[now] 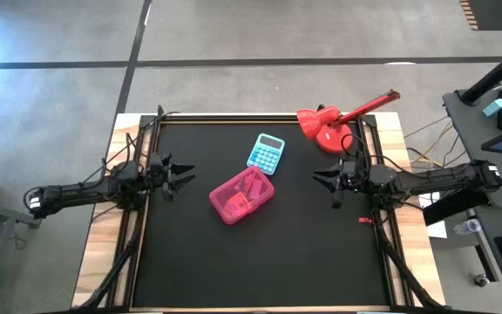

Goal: Pack school essentials
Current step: Return to Home Position

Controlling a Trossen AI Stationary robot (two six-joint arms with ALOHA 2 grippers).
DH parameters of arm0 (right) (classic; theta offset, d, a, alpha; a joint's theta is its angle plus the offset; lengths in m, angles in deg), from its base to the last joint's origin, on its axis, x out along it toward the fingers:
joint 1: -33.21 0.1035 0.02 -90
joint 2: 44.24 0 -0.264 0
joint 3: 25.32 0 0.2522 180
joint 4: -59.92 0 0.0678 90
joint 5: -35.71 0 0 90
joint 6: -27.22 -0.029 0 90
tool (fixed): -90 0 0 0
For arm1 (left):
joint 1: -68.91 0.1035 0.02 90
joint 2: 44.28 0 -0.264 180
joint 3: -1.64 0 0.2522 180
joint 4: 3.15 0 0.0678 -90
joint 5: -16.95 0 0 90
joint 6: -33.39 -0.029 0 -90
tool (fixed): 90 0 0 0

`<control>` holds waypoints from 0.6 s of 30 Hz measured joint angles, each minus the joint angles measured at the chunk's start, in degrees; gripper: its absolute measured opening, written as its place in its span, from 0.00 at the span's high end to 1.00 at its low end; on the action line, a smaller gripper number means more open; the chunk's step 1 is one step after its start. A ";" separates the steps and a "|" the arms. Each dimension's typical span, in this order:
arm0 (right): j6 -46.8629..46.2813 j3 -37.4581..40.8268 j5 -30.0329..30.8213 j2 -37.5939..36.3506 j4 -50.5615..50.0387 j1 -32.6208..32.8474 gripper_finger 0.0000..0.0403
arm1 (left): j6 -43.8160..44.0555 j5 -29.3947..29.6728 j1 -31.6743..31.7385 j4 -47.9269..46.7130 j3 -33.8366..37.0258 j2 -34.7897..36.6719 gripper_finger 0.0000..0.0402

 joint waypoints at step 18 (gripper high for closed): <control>0.31 0.22 1.41 -14.36 -10.36 0.00 0.83 | 0.00 -0.01 0.01 0.00 0.00 -0.13 0.52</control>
